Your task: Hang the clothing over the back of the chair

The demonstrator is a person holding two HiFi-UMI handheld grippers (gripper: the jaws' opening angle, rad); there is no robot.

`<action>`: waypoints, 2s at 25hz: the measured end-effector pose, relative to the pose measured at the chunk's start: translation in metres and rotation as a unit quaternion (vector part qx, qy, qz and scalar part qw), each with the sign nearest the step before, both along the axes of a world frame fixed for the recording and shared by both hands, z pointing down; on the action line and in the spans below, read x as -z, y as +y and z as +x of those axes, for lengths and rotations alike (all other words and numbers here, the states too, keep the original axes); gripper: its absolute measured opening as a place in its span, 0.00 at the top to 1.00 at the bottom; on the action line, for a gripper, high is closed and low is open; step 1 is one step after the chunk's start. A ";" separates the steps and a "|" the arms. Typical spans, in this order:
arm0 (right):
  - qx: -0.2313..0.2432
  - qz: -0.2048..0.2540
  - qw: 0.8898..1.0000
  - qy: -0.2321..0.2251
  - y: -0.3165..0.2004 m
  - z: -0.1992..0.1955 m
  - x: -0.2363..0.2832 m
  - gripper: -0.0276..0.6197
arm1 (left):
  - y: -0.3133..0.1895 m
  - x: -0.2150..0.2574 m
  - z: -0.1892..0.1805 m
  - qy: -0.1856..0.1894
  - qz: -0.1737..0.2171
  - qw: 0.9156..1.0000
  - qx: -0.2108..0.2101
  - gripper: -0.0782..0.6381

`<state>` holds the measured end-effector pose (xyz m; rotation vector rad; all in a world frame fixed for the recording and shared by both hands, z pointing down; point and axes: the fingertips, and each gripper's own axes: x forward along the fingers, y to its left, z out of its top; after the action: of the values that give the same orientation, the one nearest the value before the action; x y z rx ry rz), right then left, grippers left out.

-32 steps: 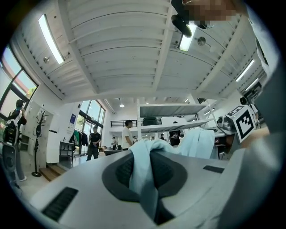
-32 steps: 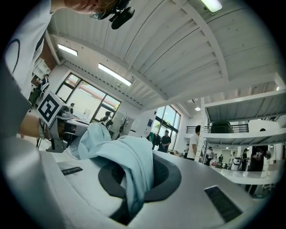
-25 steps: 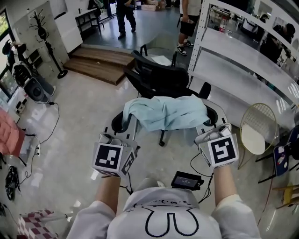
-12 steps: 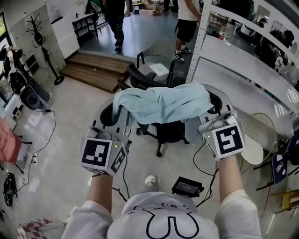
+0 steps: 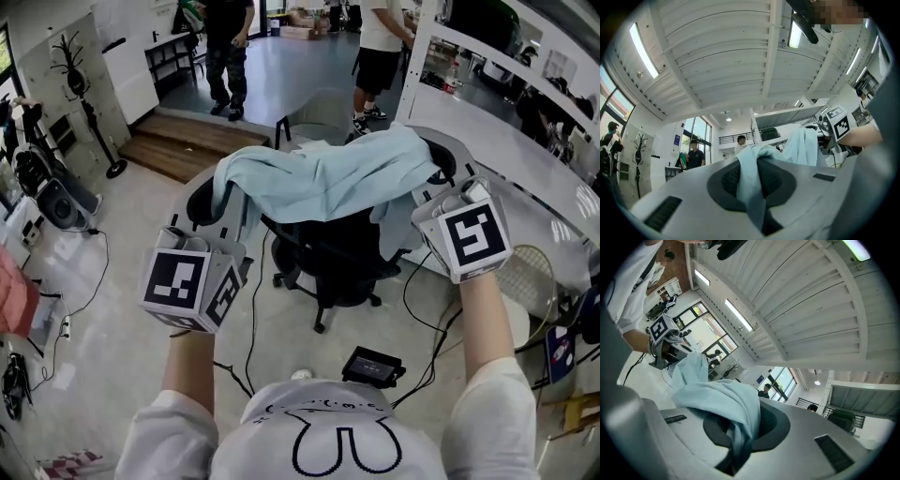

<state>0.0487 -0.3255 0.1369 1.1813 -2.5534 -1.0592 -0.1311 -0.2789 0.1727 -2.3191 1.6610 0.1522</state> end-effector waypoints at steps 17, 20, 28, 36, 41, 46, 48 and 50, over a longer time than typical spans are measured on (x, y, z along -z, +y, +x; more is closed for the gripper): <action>0.021 0.005 0.998 0.056 -0.103 -0.044 0.033 0.93 | -0.063 0.012 -0.024 0.015 -0.019 1.000 -0.020 0.85; 0.036 -0.007 0.997 0.071 -0.117 -0.050 0.022 0.93 | -0.071 0.003 -0.026 0.023 -0.038 0.999 -0.010 0.85; 0.108 -0.058 0.989 0.087 -0.148 -0.051 -0.014 0.93 | -0.072 -0.029 -0.028 0.056 -0.087 0.994 0.037 0.85; 0.201 -0.101 0.964 0.143 -0.163 -0.066 -0.049 0.93 | -0.045 -0.054 -0.031 0.067 -0.099 0.989 0.083 0.85; 0.263 -0.130 0.932 0.212 -0.161 -0.085 -0.075 0.93 | -0.037 -0.078 -0.035 0.061 -0.123 0.985 0.101 0.85; 0.301 -0.162 0.893 0.291 -0.160 -0.093 -0.106 0.93 | -0.034 -0.098 -0.035 0.050 -0.160 0.980 0.108 0.85; 0.312 -0.181 0.878 0.314 -0.162 -0.093 -0.116 0.93 | -0.033 -0.104 -0.036 0.052 -0.169 0.978 0.109 0.85; 0.318 -0.200 0.864 0.334 -0.164 -0.094 -0.124 0.93 | -0.032 -0.111 -0.036 0.055 -0.181 0.976 0.107 0.85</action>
<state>-0.0451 -0.4898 0.2611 -0.1640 -2.3923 -0.7573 -0.1675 -0.3111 0.2842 -2.3929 2.1350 -0.0764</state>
